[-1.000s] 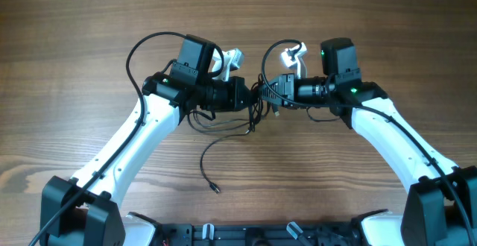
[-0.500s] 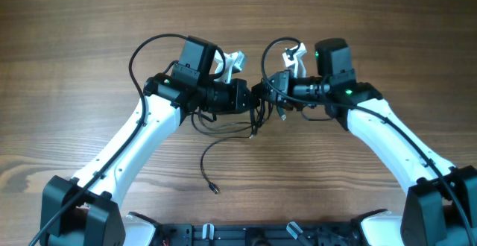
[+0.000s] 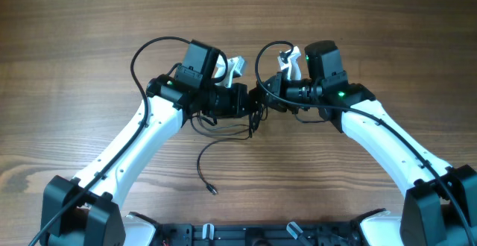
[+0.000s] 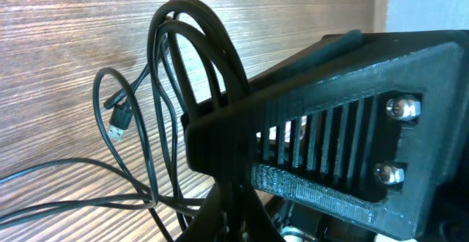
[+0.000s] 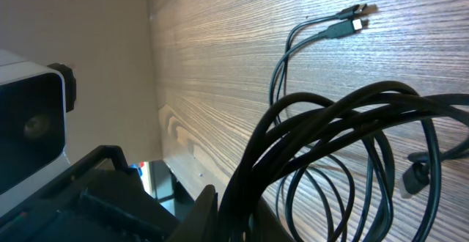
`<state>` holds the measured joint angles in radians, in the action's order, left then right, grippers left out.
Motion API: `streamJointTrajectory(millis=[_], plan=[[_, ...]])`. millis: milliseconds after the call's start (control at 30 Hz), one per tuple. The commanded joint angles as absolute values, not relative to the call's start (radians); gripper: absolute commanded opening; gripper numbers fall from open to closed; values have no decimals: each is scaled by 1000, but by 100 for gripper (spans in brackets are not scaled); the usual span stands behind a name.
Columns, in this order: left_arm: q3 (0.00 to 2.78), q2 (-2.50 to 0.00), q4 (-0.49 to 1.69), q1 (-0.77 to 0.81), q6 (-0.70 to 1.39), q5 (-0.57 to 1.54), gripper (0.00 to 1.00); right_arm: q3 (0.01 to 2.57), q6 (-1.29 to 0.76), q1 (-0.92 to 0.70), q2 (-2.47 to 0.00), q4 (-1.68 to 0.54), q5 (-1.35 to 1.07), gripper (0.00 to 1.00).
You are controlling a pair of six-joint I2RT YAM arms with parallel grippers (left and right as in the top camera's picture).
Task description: Untangle cables
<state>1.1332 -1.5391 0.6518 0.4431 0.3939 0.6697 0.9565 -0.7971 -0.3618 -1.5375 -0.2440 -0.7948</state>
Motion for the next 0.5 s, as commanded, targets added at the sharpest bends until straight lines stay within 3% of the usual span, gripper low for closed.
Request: streamJointTrajectory(millis=[0, 133, 467], plan=[[1144, -1525, 664, 437, 367, 588, 4, 957, -790, -366, -1554, -255, -774, 13], [1144, -1525, 674, 435, 362, 540, 4, 957, -784, -366, -1554, -310, -763, 4], [1144, -1525, 723, 434, 344, 395, 5, 957, -759, -366, -1554, -323, -798, 4]])
